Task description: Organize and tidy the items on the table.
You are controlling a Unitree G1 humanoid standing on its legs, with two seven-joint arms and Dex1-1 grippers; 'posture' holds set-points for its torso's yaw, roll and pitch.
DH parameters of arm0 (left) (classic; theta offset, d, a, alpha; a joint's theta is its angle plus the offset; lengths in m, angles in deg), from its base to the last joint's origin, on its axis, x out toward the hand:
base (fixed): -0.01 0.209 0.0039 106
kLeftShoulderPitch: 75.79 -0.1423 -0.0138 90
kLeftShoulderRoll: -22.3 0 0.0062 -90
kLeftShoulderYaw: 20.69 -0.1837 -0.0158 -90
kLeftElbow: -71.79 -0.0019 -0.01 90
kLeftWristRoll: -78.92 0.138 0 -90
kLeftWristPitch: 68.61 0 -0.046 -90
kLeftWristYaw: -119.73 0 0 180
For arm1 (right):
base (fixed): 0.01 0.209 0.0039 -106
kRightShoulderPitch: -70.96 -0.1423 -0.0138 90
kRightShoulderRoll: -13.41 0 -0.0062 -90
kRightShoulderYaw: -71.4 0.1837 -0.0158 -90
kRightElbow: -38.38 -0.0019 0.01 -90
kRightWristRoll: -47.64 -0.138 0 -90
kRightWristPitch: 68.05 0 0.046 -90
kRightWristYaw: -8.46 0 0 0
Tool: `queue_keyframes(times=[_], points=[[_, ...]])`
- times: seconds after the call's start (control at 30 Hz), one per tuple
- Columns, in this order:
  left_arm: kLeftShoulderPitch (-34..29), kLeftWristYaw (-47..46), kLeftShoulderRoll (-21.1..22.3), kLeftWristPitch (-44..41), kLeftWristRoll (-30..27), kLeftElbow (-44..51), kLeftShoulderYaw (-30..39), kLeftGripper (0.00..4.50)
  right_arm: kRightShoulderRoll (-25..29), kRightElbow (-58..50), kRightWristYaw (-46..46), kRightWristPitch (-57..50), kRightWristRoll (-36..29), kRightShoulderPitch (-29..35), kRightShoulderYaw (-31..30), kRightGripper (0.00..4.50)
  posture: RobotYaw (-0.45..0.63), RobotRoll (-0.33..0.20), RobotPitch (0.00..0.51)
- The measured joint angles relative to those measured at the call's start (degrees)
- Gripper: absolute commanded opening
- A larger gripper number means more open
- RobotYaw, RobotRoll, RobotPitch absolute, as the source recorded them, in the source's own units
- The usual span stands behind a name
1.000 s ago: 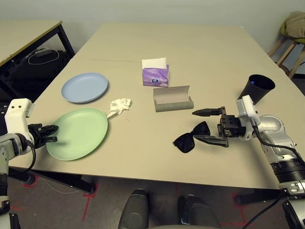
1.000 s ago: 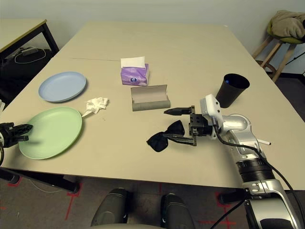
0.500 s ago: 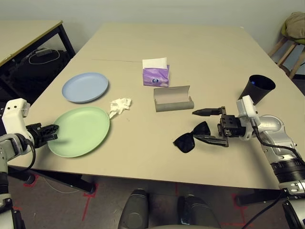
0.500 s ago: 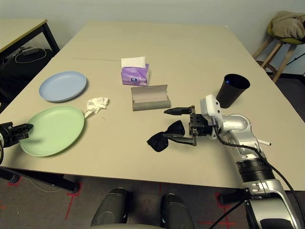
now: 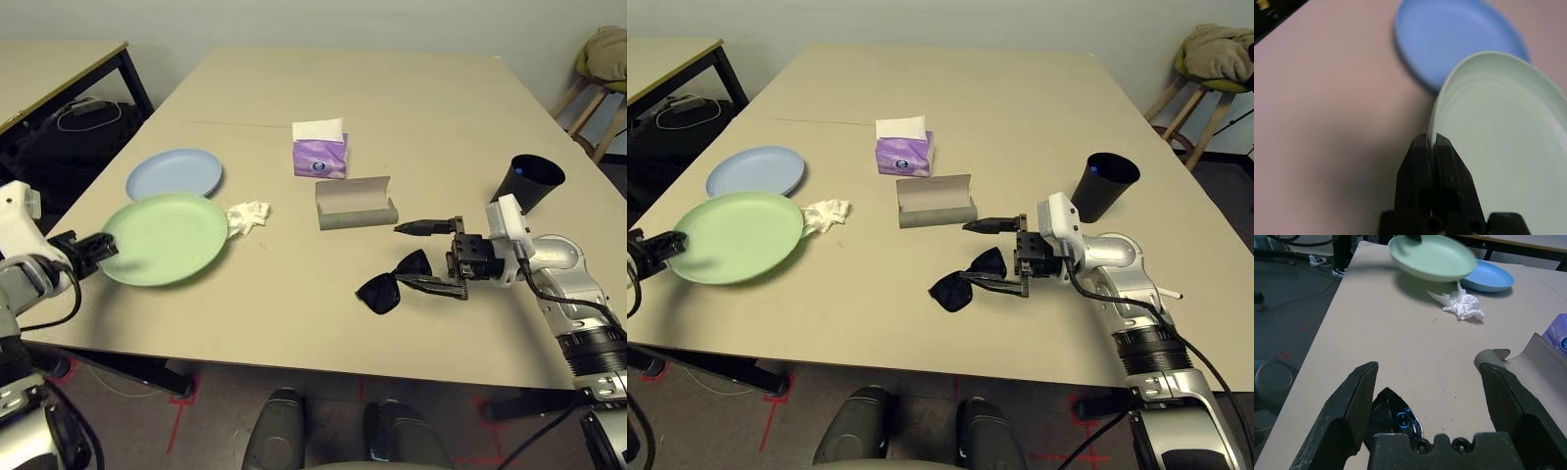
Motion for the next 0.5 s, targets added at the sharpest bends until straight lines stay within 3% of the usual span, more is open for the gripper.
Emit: queue_keyframes(times=[0.23,0.5], points=[[8.09,-5.47,-2.97,1.32,-0.02,-5.51,1.28,0.03,-0.16,-0.07,-1.20,-0.22,-0.08,0.03,0.05,4.50,0.26,0.000,0.054],[17.10,-18.13,-6.72,16.29,2.37,-18.55,3.06,0.03,-1.61,-0.84,-7.63,-4.89,-0.95,-0.63,0.50,4.50,0.26,0.000,0.055]])
